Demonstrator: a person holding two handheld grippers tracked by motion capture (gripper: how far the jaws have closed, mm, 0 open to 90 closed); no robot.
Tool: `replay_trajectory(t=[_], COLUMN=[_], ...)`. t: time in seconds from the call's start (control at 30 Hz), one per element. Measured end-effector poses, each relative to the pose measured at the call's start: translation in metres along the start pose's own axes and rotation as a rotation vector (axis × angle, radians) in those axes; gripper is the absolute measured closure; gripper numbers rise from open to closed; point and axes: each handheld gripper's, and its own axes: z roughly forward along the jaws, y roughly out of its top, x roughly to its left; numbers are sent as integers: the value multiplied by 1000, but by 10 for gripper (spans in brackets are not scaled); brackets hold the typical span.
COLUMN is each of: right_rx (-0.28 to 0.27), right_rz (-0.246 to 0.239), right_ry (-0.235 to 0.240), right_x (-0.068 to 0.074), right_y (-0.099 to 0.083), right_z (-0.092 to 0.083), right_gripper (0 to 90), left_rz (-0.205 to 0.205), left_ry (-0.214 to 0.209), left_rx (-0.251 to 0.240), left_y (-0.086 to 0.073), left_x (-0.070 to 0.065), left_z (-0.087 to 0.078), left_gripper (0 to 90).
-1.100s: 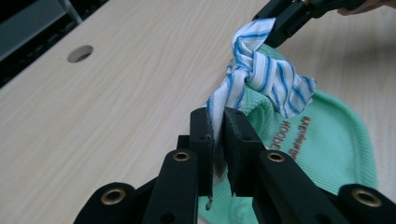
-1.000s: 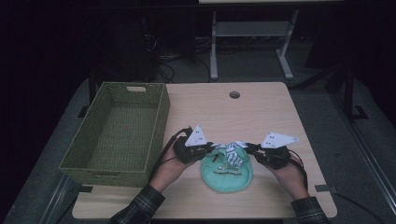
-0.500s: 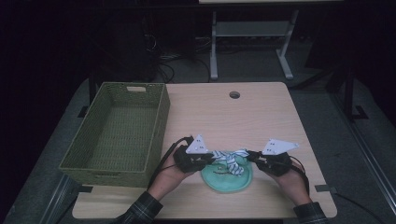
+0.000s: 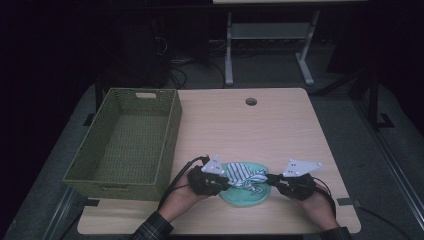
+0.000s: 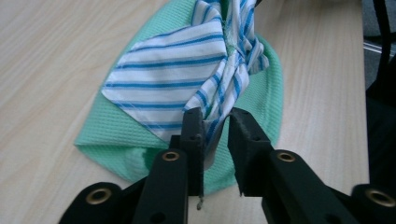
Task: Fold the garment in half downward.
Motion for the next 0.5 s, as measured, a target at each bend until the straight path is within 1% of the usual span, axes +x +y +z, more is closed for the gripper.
replay_trajectory(t=[0.07,0.13,0.17,0.2,0.23,0.27,0.33,0.4,0.5], right_rx=[8,6,5,-2,-10,-16,-29,-39,-53], right_rz=[4,3,10,9,15,26,33,38,32], right_ry=[0,-4,-6,-7,-7,-11,-9,1,33], right_x=[1,0,0,0,-1,-2,-3,-2,1], right_y=[-2,-2,-3,-3,-2,-1,4,12,24], right_z=[-2,-4,-6,-7,-9,-12,-14,-14,-12], right_gripper=[803,790,788,786,787,788,794,809,817], left_rz=[-13,-25,-24,-24,-24,-22,-39,-54,-75], left_ry=[-2,-11,-13,-13,-4,2,11,20,18], left_rx=[-18,-40,-45,-56,-70,-73,-79,-72,-62], left_y=[0,1,1,2,3,4,6,7,8], left_x=[-1,-2,-2,-2,-2,0,4,7,11], left_z=[-2,-7,-10,-13,-18,-21,-26,-27,-23], left_gripper=[673,670,658,652,654,668,714,783,838])
